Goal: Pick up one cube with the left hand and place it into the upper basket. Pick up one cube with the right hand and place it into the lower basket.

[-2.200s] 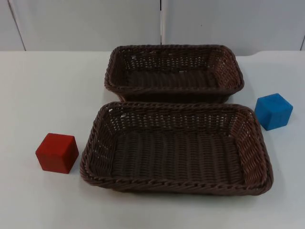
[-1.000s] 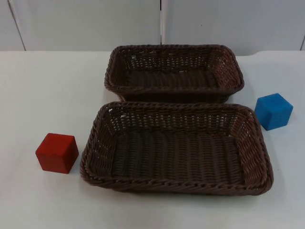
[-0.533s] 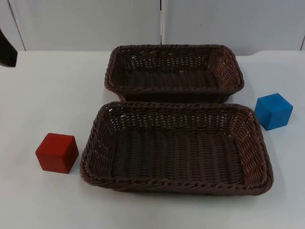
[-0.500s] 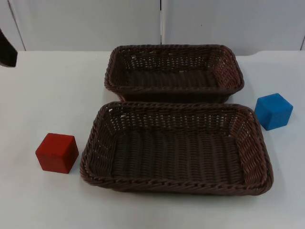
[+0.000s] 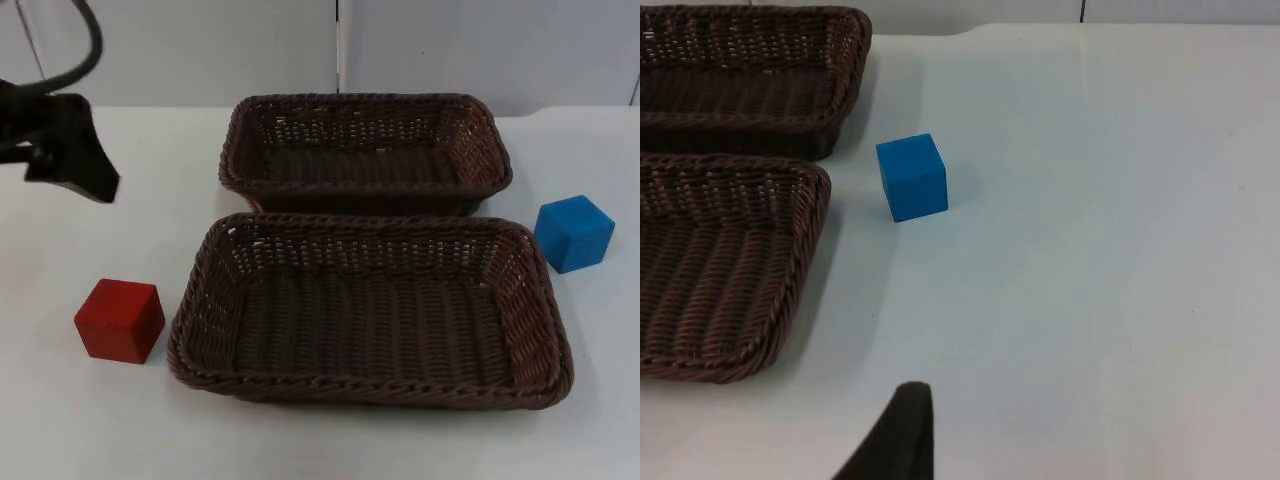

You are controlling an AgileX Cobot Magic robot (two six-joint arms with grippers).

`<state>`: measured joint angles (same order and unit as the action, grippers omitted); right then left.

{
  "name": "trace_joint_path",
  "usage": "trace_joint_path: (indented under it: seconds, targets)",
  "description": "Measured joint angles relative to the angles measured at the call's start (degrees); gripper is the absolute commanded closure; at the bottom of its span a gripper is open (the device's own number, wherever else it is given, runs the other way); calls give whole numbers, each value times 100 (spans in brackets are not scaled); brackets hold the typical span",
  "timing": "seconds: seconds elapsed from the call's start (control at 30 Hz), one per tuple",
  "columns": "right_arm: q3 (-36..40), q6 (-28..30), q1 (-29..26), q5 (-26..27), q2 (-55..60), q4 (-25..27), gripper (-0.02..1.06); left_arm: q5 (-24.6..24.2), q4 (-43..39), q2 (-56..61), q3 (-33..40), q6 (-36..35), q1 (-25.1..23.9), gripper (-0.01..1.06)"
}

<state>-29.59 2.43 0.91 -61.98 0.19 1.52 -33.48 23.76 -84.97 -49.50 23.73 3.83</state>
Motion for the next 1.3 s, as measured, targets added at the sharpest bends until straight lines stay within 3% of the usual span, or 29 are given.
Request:
trace_joint_path:
  seconds: [1.0, 1.3]
  targets:
    - [0, 0, 0, 0, 0, 0, -1, 646, 242, -1964, -87, 473, 0, 0]
    - [0, 0, 0, 0, 0, 0, -1, 799, 1010, -2368, -87, 1294, 0, 0]
